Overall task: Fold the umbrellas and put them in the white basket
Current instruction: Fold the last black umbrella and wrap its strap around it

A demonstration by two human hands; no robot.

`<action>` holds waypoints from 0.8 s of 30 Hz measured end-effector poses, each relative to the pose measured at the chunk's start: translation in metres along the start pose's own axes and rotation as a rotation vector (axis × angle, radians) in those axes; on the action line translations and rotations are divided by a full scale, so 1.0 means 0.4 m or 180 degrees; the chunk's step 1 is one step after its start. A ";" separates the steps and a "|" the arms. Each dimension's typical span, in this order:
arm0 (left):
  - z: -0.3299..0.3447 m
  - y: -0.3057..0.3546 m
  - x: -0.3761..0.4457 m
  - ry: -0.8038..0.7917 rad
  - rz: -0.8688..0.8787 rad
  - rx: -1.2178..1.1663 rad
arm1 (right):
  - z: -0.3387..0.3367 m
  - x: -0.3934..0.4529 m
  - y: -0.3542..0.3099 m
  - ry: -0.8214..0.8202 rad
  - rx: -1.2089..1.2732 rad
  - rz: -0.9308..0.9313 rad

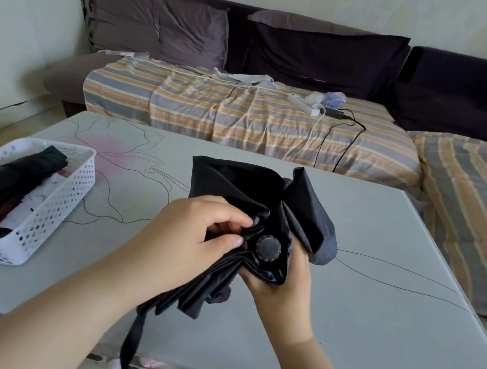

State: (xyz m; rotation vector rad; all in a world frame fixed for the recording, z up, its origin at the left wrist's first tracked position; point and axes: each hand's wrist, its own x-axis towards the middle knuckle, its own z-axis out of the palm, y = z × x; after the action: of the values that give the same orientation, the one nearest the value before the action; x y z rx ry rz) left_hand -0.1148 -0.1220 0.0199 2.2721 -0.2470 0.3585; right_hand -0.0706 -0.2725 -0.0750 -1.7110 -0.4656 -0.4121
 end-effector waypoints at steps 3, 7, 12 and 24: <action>0.003 0.007 0.002 0.0023 0.0039 0.0112 | -0.003 -0.003 -0.016 -0.0074 0.0042 -0.0053; 0.007 0.007 0.000 -0.0048 0.0091 0.0015 | -0.011 -0.004 -0.052 -0.0011 -0.0208 -0.0339; 0.016 0.012 -0.002 -0.0020 0.0007 -0.0025 | -0.015 0.001 -0.074 0.0005 -0.0317 -0.0758; 0.027 0.035 -0.011 -0.0330 -0.0416 -0.0911 | -0.010 -0.007 -0.058 0.0263 -0.0480 -0.0850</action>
State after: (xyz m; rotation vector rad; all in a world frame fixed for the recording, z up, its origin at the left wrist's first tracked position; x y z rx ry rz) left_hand -0.1212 -0.1391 0.0213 2.0139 -0.1884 0.1275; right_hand -0.0849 -0.2728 -0.0563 -1.7742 -0.6180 -0.7237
